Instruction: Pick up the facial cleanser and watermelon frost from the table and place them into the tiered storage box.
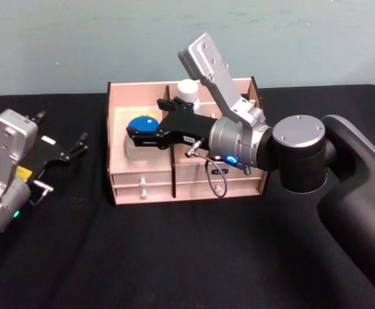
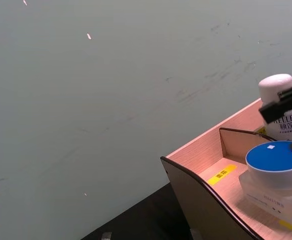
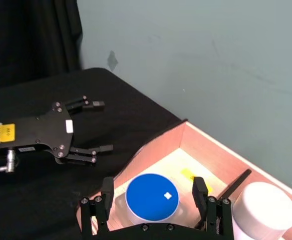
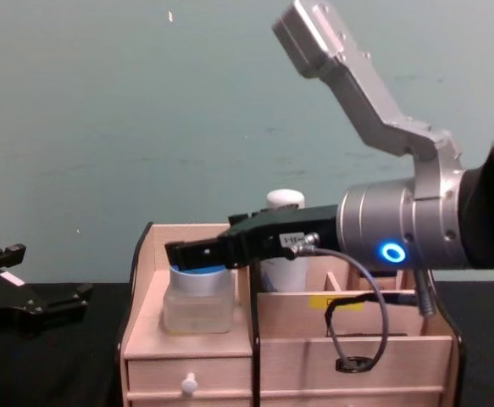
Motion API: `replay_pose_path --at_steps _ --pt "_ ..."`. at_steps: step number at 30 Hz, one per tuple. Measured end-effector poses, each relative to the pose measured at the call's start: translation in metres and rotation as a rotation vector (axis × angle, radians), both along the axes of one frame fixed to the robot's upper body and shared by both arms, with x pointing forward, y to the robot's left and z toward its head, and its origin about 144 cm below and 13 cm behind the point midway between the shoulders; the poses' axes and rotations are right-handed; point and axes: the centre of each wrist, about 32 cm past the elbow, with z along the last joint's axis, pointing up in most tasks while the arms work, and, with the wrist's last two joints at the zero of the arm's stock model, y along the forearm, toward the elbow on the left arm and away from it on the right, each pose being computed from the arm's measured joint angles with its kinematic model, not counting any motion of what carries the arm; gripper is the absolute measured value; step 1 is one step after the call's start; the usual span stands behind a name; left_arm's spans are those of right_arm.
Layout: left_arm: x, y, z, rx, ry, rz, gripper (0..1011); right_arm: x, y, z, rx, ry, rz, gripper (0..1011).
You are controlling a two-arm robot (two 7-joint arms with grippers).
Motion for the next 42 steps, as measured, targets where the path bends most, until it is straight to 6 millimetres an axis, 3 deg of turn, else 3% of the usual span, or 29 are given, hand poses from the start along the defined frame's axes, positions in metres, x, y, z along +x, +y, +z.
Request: replay_pose_path --at_steps 10,16,21,26,31,42 --pt "0.000 0.000 0.000 0.000 0.000 0.000 1010 -0.029 -0.018 0.015 0.048 -0.103 -0.007 1002" --pt "0.000 0.000 0.000 0.000 0.000 0.000 1010 -0.054 -0.041 0.019 0.066 -0.175 -0.086 1002" --pt "0.000 0.000 0.000 0.000 0.000 0.000 1010 -0.077 -0.071 0.021 0.076 -0.245 -0.223 1003" --pt "0.000 0.000 0.000 0.000 0.000 0.000 1010 -0.089 -0.092 0.019 0.079 -0.275 -0.324 1002" --pt "0.000 0.000 0.000 0.000 0.000 0.000 1010 -0.097 -0.111 0.012 0.072 -0.287 -0.431 1002" --pt "0.000 0.000 0.000 0.000 0.000 0.000 1009 -0.099 -0.133 -0.011 0.056 -0.243 -0.563 1002"
